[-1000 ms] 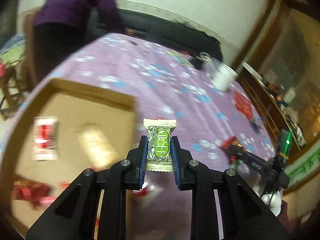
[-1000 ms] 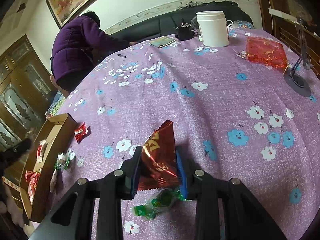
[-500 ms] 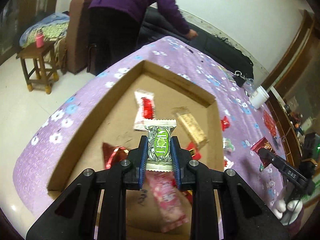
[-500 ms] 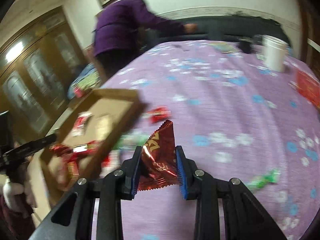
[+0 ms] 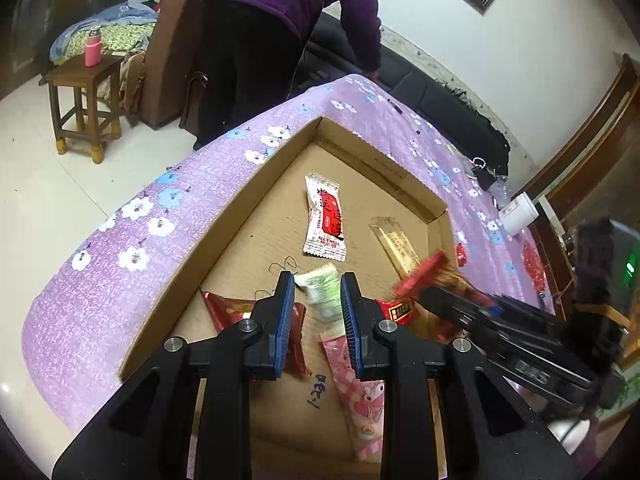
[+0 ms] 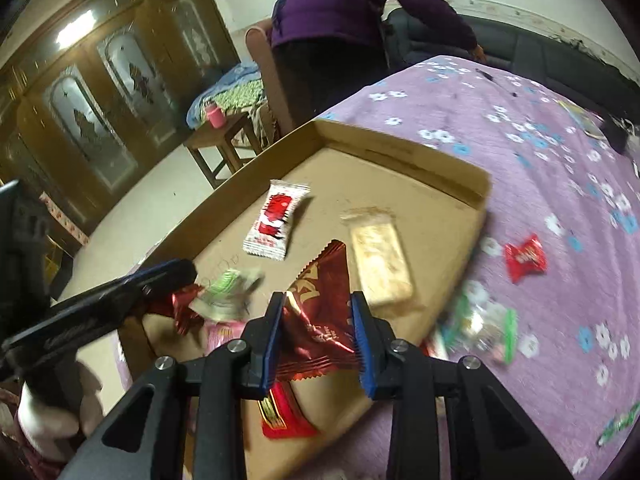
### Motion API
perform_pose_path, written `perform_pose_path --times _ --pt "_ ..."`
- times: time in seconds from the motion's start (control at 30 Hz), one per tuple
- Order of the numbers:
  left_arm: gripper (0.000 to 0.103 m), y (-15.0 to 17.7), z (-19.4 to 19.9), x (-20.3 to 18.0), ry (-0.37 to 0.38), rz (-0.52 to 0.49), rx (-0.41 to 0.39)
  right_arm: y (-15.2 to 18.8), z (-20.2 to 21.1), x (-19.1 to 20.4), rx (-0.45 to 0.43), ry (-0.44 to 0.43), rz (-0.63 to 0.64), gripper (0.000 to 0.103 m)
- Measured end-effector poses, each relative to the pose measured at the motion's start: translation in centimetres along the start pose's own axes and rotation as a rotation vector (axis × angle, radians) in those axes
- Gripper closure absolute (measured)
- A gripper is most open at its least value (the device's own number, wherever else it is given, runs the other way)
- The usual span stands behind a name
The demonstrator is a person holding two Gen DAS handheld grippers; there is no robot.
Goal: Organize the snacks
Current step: 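Carry both candies over the cardboard box and open both grippers, then withdraw both grippers from the box toward the red-white packet on the table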
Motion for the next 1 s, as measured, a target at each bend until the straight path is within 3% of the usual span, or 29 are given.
perform_pose_path --times 0.17,0.33,0.6,1.0 --pt "0.081 0.0 1.5 0.0 -0.028 -0.013 -0.031 -0.8 -2.0 1.1 0.010 0.024 0.033 0.067" --pt "0.081 0.3 2.9 -1.0 -0.094 -0.091 -0.072 -0.9 -2.6 1.0 0.017 0.039 0.030 0.058" --pt "0.081 1.0 3.8 -3.5 -0.170 -0.215 -0.124 -0.3 0.9 -0.3 -0.037 0.042 -0.003 0.053" --pt "0.081 2.3 3.6 -8.0 -0.219 -0.347 -0.124 2.3 6.7 -5.4 -0.113 0.070 -0.099 0.049"
Point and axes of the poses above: each gripper's, at about its wrist camera, not at the fingertips, and z roughly against the way its jaws point, x to its left, y to its underside, the point moved 7 cm from there along -z, roughly the way its jaws point, and after that the axes turned 6 degrees about -x, right-handed, at the moved point
